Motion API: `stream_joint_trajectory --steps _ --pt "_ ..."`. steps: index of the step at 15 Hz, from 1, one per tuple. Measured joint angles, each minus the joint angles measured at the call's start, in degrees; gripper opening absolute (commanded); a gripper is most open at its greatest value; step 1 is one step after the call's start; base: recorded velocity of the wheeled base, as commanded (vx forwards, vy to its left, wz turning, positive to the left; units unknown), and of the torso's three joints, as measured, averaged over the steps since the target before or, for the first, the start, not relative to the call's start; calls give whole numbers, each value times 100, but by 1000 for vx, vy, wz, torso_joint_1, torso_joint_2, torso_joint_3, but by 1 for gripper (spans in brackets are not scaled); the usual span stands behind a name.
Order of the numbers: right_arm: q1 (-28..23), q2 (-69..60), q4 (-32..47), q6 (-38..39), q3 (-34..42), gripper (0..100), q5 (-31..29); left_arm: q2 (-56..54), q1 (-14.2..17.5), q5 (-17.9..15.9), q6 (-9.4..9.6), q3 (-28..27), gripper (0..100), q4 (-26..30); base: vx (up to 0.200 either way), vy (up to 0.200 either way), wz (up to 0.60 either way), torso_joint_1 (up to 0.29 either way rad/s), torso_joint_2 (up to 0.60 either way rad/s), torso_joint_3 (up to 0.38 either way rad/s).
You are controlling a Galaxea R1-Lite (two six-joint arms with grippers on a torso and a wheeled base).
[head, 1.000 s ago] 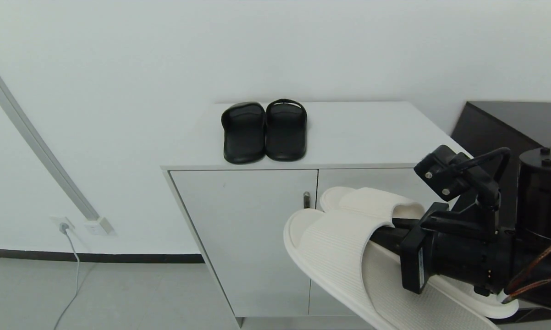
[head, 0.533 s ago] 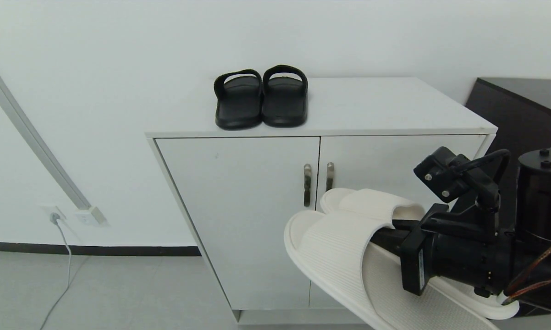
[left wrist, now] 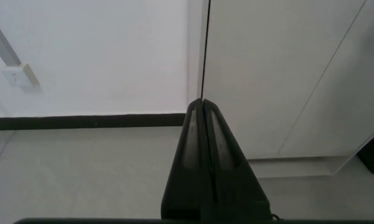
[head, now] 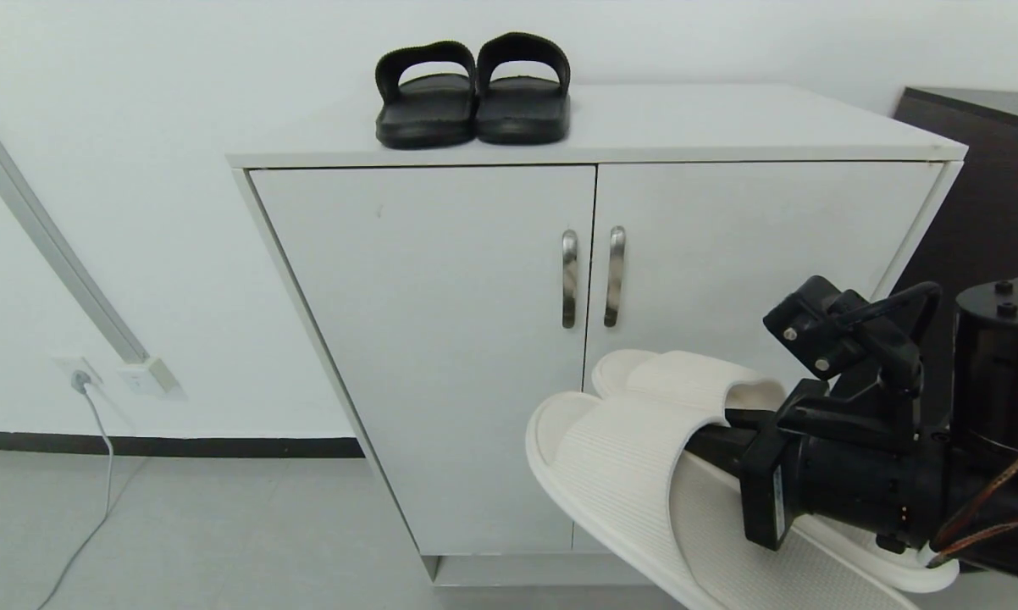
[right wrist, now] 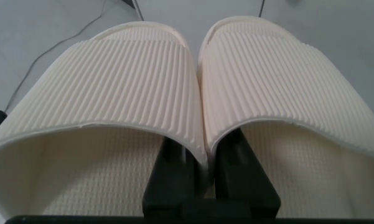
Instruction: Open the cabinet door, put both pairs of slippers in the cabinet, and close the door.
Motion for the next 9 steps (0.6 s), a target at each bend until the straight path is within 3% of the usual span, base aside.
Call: stream_joint_trajectory --steps 3,8,9 --pt "2 0 -27 0 15 0 0 0 0 2 0 0 0 0 0 0 0 -23 400 369" --pt "2 0 -27 0 23 0 0 0 0 -5 0 0 0 -2 0 0 0 2 72 67" --pt "2 0 -27 0 23 0 0 0 0 -5 0 0 100 -2 0 0 0 0 0 0"
